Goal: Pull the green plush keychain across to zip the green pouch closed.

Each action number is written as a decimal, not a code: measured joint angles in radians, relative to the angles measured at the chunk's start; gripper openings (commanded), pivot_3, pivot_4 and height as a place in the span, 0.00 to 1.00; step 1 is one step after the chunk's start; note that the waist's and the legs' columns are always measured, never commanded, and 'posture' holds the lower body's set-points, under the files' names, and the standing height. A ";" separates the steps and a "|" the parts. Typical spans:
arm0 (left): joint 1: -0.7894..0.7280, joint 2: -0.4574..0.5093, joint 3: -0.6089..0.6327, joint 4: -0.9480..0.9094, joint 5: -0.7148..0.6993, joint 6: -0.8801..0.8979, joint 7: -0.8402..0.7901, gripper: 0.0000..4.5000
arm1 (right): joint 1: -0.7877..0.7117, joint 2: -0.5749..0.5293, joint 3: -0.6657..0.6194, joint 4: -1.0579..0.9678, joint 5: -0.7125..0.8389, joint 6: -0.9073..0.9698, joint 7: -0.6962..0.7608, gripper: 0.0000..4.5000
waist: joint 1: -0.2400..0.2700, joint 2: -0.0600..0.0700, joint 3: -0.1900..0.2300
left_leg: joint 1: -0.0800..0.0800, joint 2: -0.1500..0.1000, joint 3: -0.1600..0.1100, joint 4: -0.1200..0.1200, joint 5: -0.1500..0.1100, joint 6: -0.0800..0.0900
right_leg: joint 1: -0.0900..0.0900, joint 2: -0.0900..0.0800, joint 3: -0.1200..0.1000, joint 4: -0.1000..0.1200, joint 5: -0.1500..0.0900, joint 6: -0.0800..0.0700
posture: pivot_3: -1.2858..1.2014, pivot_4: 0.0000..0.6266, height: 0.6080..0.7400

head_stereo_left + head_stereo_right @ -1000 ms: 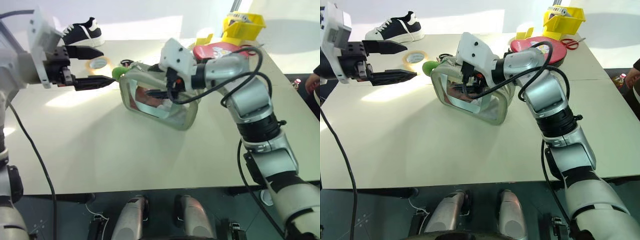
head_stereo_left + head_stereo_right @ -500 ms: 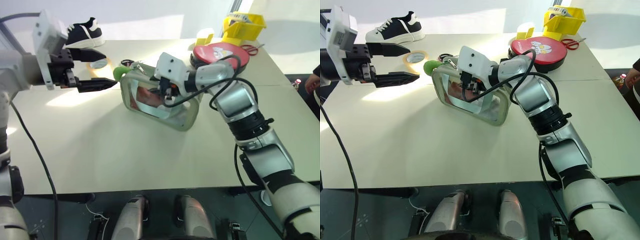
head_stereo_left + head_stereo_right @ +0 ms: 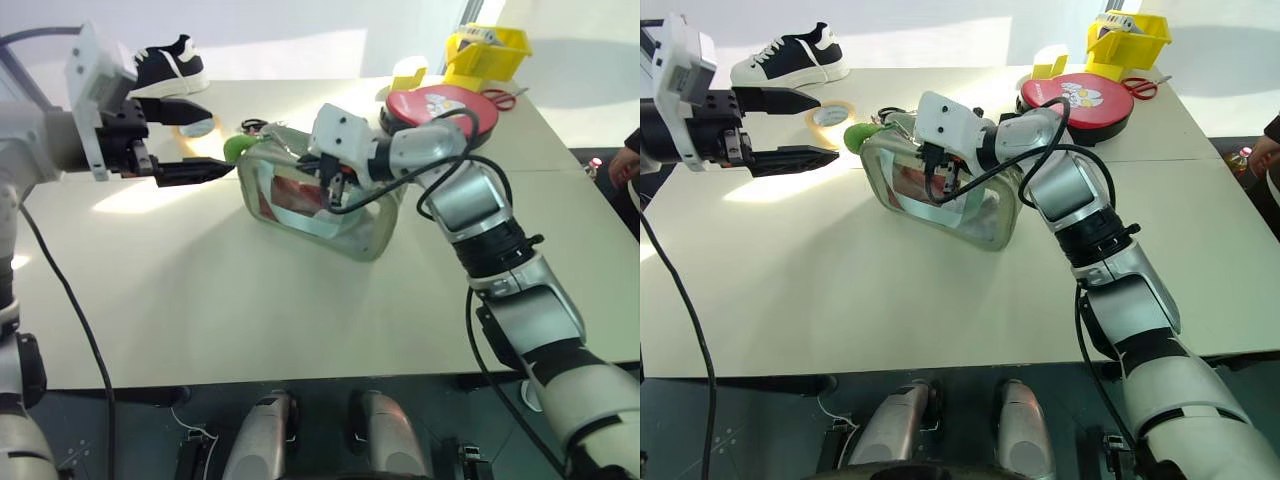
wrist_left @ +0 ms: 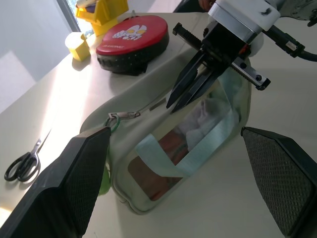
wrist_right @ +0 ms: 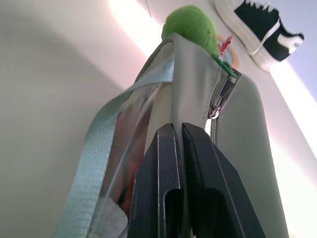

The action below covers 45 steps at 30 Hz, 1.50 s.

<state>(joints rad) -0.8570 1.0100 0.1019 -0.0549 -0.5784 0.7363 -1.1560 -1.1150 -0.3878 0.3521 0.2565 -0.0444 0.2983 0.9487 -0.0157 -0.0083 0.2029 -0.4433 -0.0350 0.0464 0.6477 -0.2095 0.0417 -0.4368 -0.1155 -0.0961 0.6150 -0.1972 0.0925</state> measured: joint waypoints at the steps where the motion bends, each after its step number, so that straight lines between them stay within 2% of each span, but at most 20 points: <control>1: 0.000 0.000 0.000 0.001 0.000 0.000 -0.001 1.00 | 0.000 0.004 0.000 0.006 0.000 -0.022 0.000 0.01 | 0.000 0.000 0.000 | 0.000 0.000 0.000 0.000 0.000 0.000 | 0.000 0.000 0.000 0.000 0.000 0.000 | 0.52 0.24 1.00; 6: -0.020 0.001 -0.003 0.040 0.013 -0.012 -0.014 1.00 | -0.021 0.015 0.000 0.101 -0.016 -0.256 0.000 0.01 | -0.002 0.000 0.000 | 0.000 0.000 0.000 0.000 0.000 0.000 | 0.000 0.001 0.000 0.000 0.000 0.000 | 0.52 0.24 1.00; 10: -0.021 0.003 -0.003 0.039 0.020 -0.018 -0.019 1.00 | -0.016 0.016 0.000 0.120 -0.018 -0.310 0.026 0.01 | 0.000 0.000 0.000 | 0.000 0.000 0.000 0.000 0.000 0.000 | 0.000 0.001 0.001 0.000 0.000 0.000 | 0.52 0.24 1.00; 20: -0.015 0.003 -0.003 0.035 0.021 -0.019 -0.018 1.00 | 0.046 0.004 0.000 -0.005 0.040 -0.216 0.161 0.01 | 0.000 0.000 0.000 | 0.001 0.000 0.000 0.001 0.000 0.000 | 0.000 0.001 0.001 0.001 0.000 0.000 | 0.52 0.24 1.00; 43: -0.017 -0.020 -0.012 0.035 0.025 -0.027 -0.021 1.00 | 0.041 -0.027 -0.022 -0.034 0.066 -0.128 0.189 0.01 | 0.002 0.000 0.000 | 0.000 0.000 0.000 0.001 0.000 0.000 | 0.000 0.001 0.001 0.001 0.000 0.000 | 0.52 0.24 1.00; 45: -0.017 -0.020 -0.012 0.035 0.025 -0.027 -0.021 1.00 | 0.041 -0.020 -0.022 -0.038 0.066 -0.106 0.168 0.13 | 0.002 0.000 0.000 | 0.000 0.000 0.000 0.001 0.000 0.000 | 0.000 0.001 0.001 0.001 0.000 0.000 | 0.52 0.24 1.00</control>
<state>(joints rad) -0.8738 0.9895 0.0898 -0.0198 -0.5532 0.7089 -1.1767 -1.0739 -0.4077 0.3301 0.2184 0.0219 0.1918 1.1168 -0.0141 -0.0082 0.2030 -0.4429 -0.0347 0.0463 0.6484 -0.2093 0.0416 -0.4364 -0.1143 -0.0949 0.6160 -0.1971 0.0923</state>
